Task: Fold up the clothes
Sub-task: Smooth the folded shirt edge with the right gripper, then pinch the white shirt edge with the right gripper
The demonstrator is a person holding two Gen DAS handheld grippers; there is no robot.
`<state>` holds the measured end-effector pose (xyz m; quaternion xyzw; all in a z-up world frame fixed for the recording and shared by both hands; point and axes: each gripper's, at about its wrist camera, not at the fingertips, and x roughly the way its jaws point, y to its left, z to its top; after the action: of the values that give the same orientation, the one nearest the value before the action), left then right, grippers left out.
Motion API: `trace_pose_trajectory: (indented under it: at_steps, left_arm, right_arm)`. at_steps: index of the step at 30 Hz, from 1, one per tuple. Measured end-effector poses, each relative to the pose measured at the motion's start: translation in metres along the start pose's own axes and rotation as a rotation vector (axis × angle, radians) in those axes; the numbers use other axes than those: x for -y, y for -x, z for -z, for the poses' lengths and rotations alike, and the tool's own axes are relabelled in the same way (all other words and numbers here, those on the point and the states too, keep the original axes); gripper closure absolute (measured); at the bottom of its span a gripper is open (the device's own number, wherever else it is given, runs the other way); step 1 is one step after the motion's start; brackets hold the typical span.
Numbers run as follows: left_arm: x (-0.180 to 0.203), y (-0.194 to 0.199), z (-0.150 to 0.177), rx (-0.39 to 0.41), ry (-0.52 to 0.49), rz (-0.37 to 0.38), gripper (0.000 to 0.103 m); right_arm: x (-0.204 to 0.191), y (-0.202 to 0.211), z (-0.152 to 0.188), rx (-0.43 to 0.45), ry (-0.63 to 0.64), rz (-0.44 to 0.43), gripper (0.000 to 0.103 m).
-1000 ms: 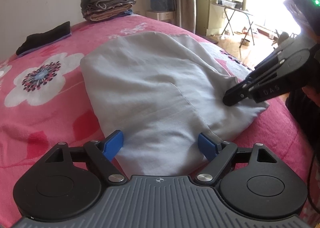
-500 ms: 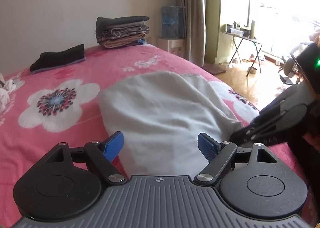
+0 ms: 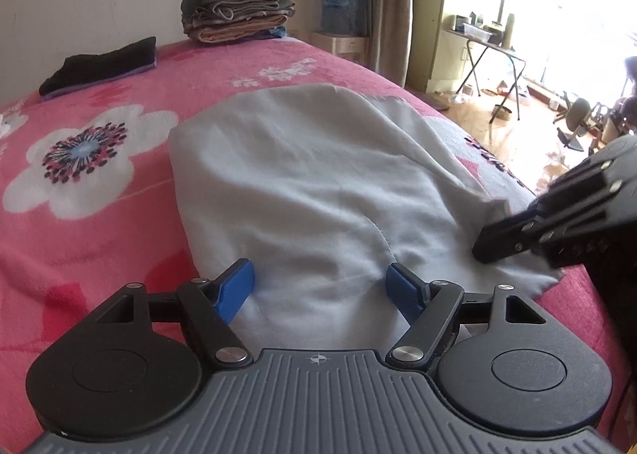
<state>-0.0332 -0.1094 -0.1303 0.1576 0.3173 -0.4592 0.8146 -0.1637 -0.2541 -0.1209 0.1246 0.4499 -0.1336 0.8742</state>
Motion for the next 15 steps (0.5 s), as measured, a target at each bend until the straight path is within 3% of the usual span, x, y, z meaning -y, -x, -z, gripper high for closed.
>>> trace_pose_trajectory:
  at_steps: [2, 10, 15]
  left_arm:
    - [0.0, 0.0, -0.001, -0.007, -0.009, 0.001, 0.028]
    - [0.002, -0.003, -0.003, -0.024, -0.019, -0.005, 0.027]
    - [0.003, -0.004, -0.004, -0.033, -0.026, -0.013, 0.027]
  right_arm:
    - [0.011, 0.005, -0.004, 0.026, -0.066, -0.01, 0.08]
    - [0.073, 0.012, -0.025, 0.18, -0.376, -0.005, 0.076]
    - [0.097, -0.011, -0.036, 0.194, -0.502, -0.049, 0.076]
